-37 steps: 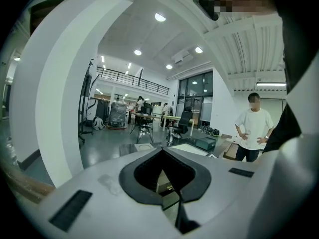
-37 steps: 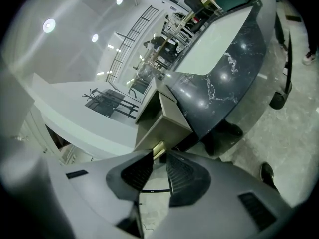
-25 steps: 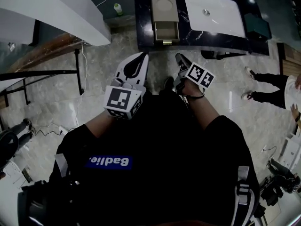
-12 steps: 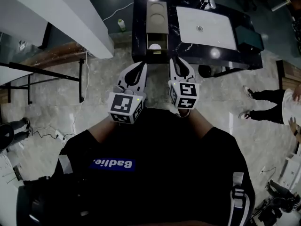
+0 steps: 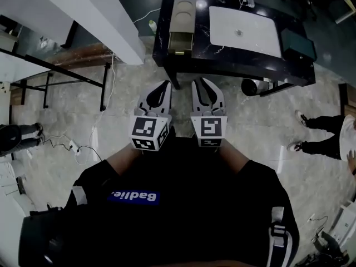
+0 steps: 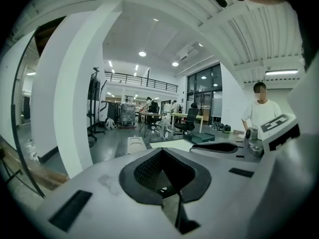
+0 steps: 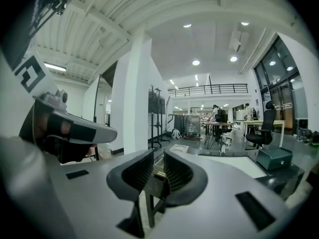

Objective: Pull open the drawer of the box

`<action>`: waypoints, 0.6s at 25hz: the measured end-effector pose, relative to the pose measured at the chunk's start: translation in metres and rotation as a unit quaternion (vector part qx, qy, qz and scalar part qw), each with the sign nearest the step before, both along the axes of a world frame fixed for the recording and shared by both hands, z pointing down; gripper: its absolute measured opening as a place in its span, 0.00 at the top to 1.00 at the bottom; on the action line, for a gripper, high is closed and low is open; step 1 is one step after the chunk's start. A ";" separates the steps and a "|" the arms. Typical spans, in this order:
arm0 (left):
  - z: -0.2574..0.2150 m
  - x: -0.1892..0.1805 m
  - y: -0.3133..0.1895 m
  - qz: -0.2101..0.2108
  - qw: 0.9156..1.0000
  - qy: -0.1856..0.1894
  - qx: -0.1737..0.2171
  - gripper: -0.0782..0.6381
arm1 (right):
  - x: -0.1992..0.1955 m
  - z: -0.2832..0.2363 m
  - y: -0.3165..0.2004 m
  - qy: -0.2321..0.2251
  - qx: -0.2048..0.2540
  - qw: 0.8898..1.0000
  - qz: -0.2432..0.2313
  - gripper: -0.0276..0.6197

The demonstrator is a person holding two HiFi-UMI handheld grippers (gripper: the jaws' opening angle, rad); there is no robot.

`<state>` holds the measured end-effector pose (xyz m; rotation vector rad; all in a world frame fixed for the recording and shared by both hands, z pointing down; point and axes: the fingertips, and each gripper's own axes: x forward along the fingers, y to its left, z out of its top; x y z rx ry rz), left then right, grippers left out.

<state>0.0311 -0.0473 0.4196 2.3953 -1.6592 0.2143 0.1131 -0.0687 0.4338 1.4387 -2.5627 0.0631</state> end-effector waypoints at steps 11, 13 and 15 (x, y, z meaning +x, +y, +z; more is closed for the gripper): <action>-0.023 0.015 0.027 0.050 0.998 0.005 0.031 0.90 | -0.017 -0.041 0.041 0.003 0.085 0.995 -0.051 0.96; -0.026 0.011 0.027 0.057 0.998 0.008 0.037 0.90 | -0.024 -0.045 0.044 0.006 0.085 0.995 -0.056 0.96; -0.027 0.005 0.027 0.063 0.997 0.009 0.040 0.90 | -0.031 -0.048 0.046 0.009 0.075 0.996 -0.054 0.96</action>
